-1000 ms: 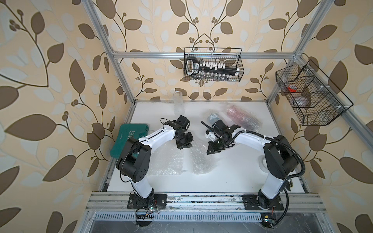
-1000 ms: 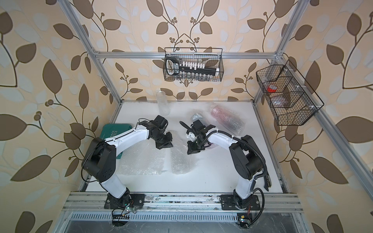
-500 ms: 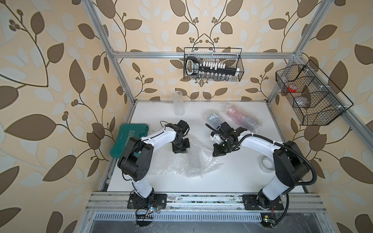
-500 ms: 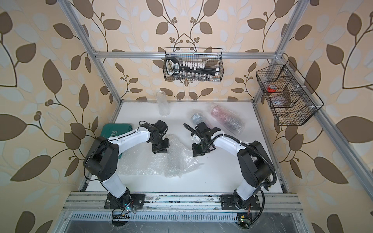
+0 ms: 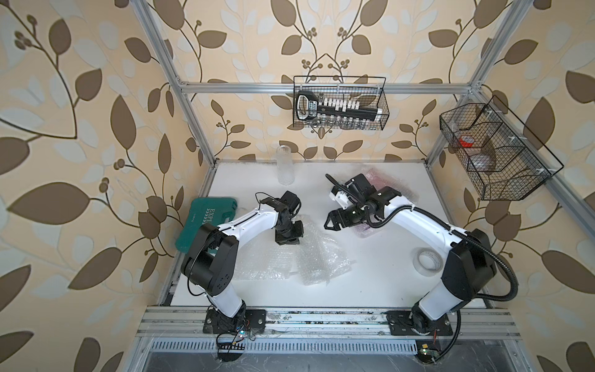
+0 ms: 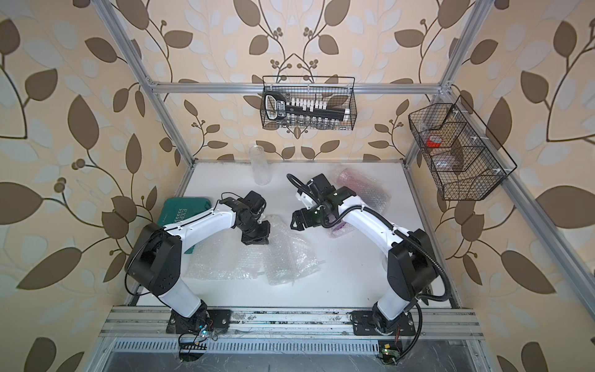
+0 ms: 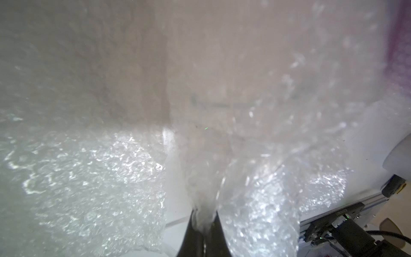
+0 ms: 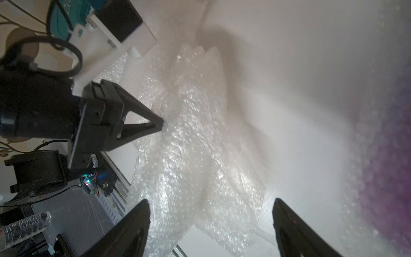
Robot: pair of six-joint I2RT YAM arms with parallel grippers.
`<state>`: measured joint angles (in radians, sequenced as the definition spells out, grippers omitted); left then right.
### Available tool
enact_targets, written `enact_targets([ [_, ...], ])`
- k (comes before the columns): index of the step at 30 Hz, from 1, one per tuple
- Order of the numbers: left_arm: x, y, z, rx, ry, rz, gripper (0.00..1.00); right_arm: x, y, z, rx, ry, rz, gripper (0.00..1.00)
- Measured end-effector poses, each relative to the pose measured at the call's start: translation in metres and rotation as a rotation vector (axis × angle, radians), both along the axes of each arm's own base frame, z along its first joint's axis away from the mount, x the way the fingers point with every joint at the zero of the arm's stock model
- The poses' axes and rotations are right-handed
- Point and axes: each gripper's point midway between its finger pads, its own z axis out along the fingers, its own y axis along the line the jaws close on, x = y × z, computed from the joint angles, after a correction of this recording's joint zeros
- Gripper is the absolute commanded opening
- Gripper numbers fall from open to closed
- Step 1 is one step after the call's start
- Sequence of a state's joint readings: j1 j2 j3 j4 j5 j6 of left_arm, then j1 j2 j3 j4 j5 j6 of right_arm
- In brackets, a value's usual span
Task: Unwrap the vase from the bubble wrap
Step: Unwrap the bubble wrap at the center of the board.
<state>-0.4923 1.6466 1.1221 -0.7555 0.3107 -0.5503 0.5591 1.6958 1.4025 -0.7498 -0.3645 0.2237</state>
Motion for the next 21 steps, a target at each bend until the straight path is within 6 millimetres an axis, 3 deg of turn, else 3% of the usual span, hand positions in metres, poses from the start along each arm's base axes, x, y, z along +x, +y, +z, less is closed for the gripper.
enact_targets([
  [3,0.000,0.000,0.000,-0.001,0.001,0.000,0.00,0.013,0.012,-0.024,-0.028,0.019,0.025,0.80],
  [7,0.000,-0.001,-0.001,-0.002,0.003,0.001,0.00,0.015,0.015,-0.064,-0.082,0.094,0.043,0.78],
  [9,0.001,-0.001,-0.001,-0.002,0.006,0.002,0.00,0.017,0.016,-0.075,-0.097,0.113,0.049,0.78],
  [17,0.011,-0.007,0.000,-0.004,0.002,0.003,0.00,0.023,0.027,-0.078,-0.080,0.113,0.073,0.75],
  [21,0.014,-0.008,0.004,-0.009,-0.007,0.002,0.00,0.018,0.033,-0.081,-0.081,0.119,0.088,0.62],
])
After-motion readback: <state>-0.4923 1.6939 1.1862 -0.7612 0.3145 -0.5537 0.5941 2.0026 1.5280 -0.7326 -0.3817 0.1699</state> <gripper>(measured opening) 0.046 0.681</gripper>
